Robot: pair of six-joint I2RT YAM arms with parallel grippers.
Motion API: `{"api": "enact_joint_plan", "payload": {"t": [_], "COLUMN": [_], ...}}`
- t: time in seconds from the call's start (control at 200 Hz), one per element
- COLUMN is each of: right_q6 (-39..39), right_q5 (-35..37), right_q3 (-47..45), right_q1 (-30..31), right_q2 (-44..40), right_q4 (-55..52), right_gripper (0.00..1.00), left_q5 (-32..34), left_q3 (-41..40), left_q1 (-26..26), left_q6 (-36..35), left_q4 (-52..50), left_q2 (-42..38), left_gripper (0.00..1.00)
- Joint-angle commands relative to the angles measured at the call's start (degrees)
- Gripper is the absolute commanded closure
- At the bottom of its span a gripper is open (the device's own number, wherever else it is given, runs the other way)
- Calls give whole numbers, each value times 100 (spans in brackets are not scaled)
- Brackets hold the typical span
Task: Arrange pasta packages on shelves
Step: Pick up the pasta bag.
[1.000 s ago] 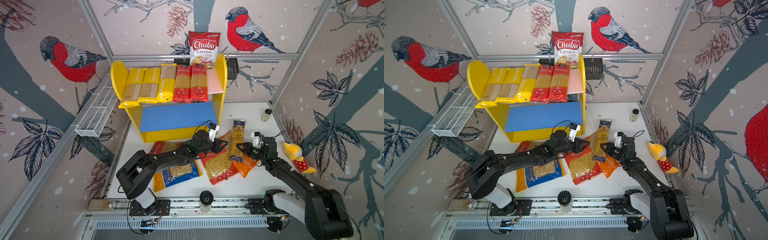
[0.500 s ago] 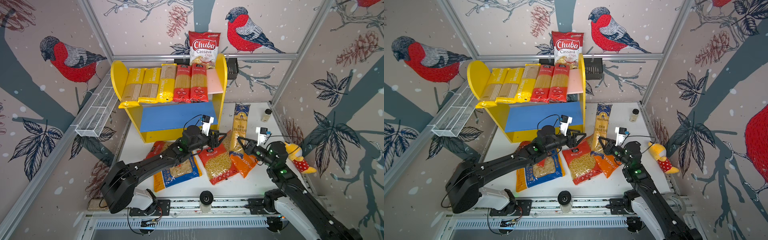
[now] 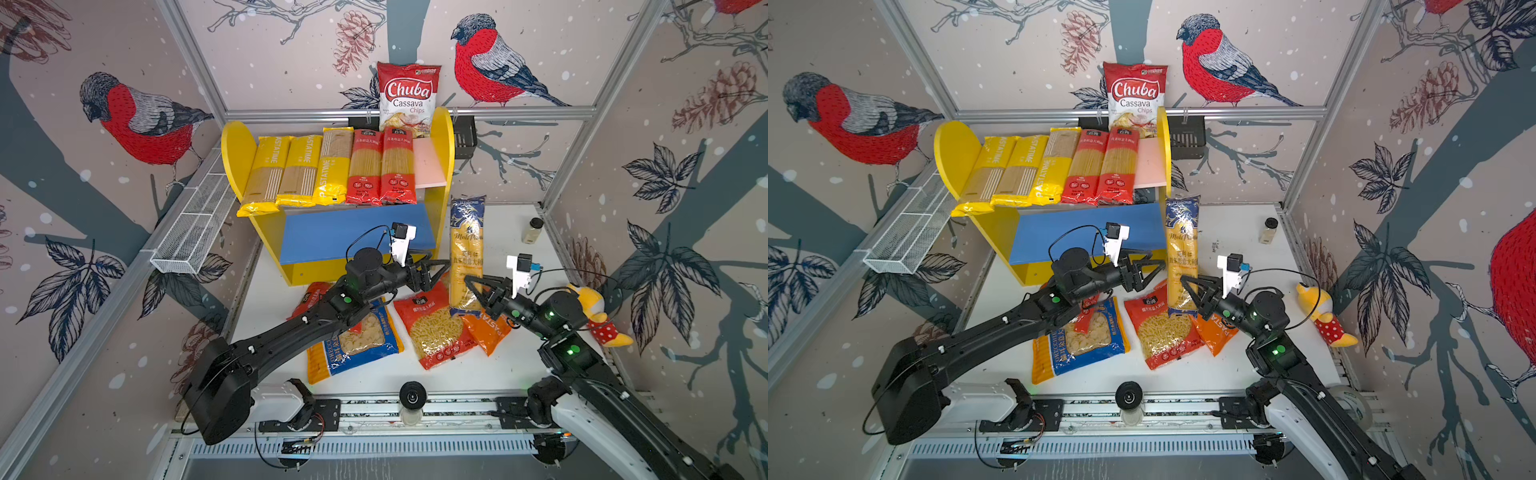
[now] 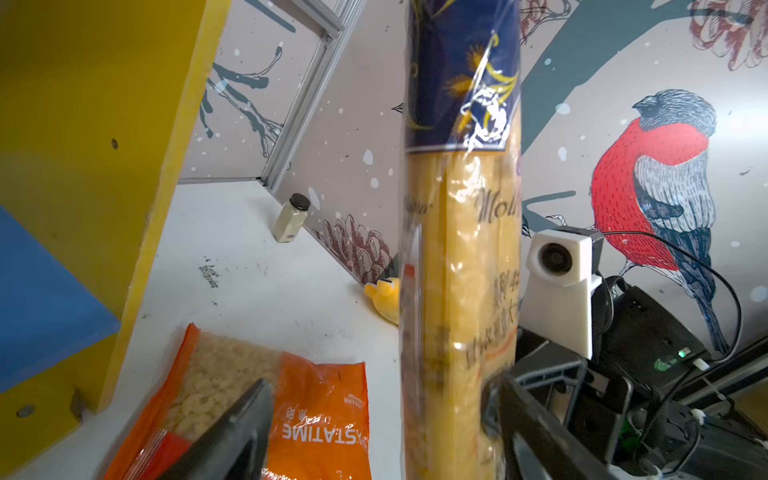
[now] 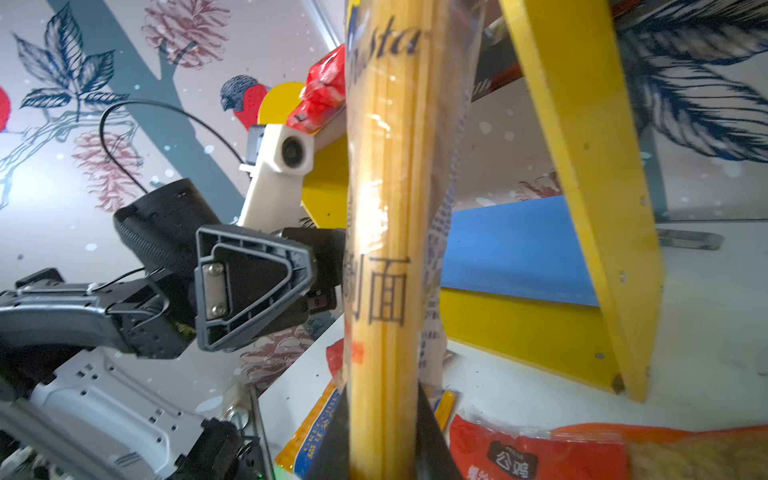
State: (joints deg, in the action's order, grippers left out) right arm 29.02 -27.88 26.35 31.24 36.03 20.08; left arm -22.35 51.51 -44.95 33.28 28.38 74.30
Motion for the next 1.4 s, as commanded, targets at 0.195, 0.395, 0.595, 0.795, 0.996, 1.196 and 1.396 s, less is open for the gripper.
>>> {"api": "enact_joint_plan", "payload": {"t": [0.195, 0.395, 0.595, 0.795, 0.996, 1.196, 1.396], "right_q6": [-407, -480, -453, -339, -262, -204, -101], "right_q5": [267, 383, 441, 510, 450, 476, 445], "right_q3": [156, 178, 178, 125, 133, 142, 109], "right_q1": [693, 936, 971, 971, 959, 922, 844], "right_q2": [308, 512, 663, 821, 923, 950, 961], "right_q4": [1039, 1128, 1148, 1121, 1139, 1018, 954], "right_gripper": [100, 100, 100, 87, 76, 60, 41], "left_q5": [-390, -535, -729, -797, -874, -783, -577], "left_q3": [-51, -68, -103, -150, -89, 21, 176], "left_q1": [12, 12, 12, 12, 12, 21, 38], "left_q6": [119, 126, 76, 52, 31, -86, -309], "left_q4": [487, 615, 726, 867, 887, 853, 660], "left_q2": [-39, -4, 16, -29, -46, -143, -237], "left_gripper": [18, 28, 45, 67, 78, 86, 97]}}
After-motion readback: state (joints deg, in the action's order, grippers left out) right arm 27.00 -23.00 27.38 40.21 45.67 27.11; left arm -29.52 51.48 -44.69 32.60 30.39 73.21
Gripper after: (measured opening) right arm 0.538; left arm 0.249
